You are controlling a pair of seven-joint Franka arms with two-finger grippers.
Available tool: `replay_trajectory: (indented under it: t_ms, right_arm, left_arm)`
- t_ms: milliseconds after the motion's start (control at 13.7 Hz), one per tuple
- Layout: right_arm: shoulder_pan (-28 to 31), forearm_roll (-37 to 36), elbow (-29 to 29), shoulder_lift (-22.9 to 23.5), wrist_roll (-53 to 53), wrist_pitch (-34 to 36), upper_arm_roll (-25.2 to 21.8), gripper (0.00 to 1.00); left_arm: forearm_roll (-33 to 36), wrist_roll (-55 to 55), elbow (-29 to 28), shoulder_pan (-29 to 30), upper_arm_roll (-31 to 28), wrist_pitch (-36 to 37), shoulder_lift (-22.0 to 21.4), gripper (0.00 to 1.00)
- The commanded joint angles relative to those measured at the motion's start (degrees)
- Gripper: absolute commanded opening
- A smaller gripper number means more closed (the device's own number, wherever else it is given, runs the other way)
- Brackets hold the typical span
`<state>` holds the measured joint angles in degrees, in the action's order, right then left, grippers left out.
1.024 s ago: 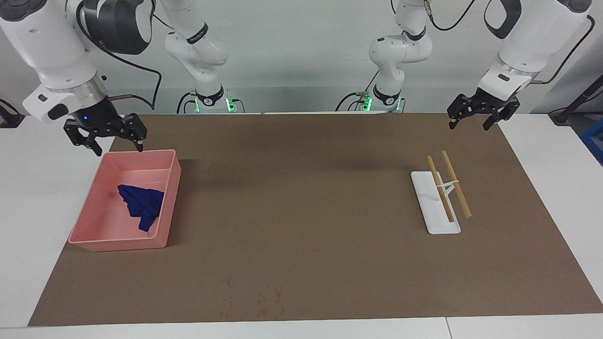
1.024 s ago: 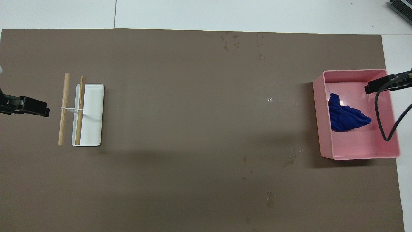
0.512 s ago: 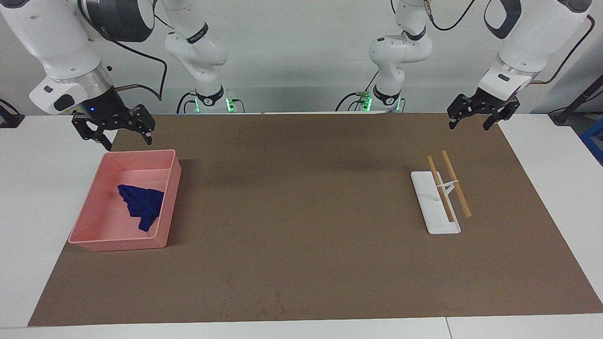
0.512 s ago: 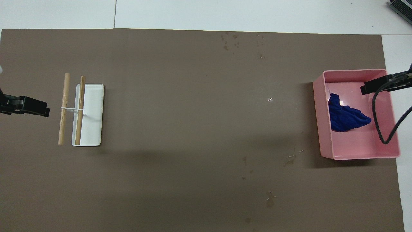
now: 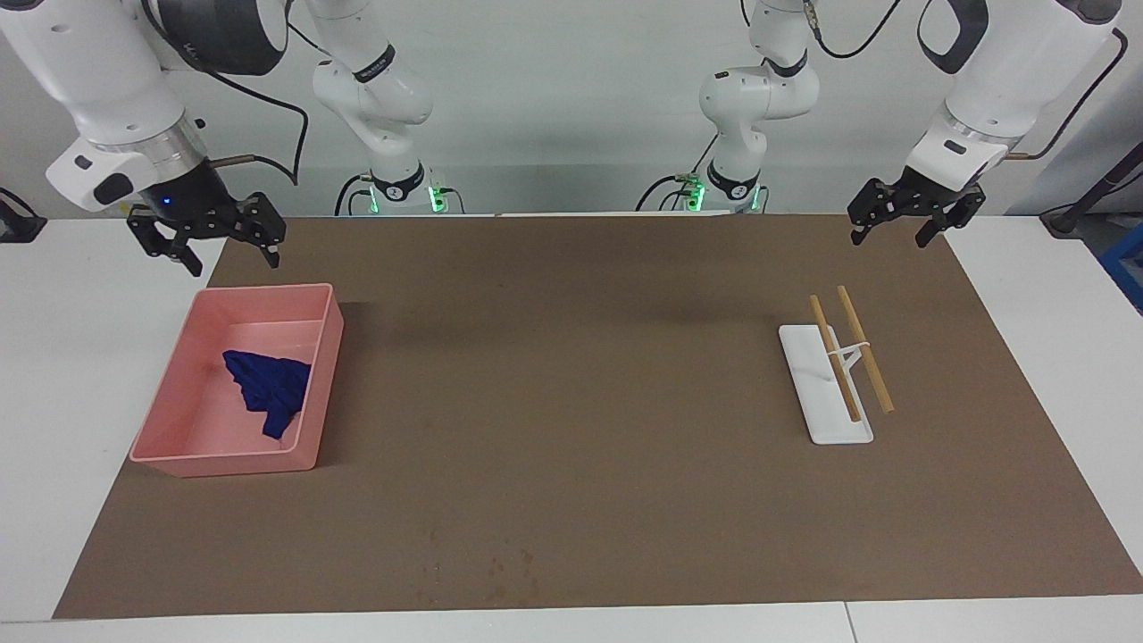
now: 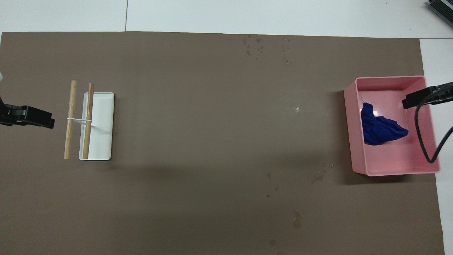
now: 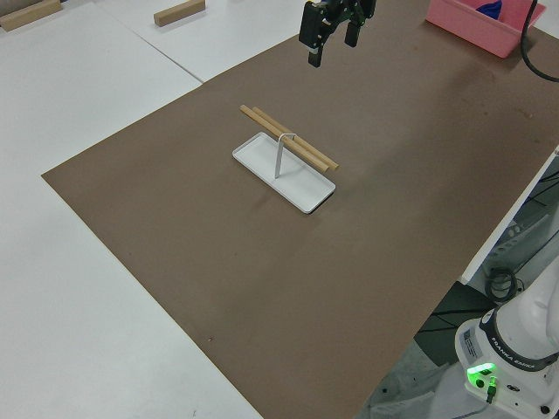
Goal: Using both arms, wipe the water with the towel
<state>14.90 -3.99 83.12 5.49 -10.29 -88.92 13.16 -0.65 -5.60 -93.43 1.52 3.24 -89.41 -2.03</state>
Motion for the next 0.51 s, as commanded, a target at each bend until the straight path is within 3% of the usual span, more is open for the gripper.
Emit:
replay_trajectory:
  t_ms: [0,73,439]
  right_arm:
    - [-10.29,-0.76,-0.15,-0.65,0.89,0.77,-10.56,1.00]
    - [-11.90,-0.41,-0.06,-0.65,0.71,0.50,-13.13,1.00]
    - [-12.79,-0.49,0.03,-0.65,1.93,-0.47,-12.28,1.00]
  left_arm:
    - [0.03,-0.56,-0.62,-0.55,-0.43,0.56,-0.78,1.00]
    - [0.03,-0.56,-0.62,-0.55,-0.43,0.47,-0.78,1.00]
    - [0.03,-0.56,-0.62,-0.55,-0.43,0.47,-0.78,1.00]
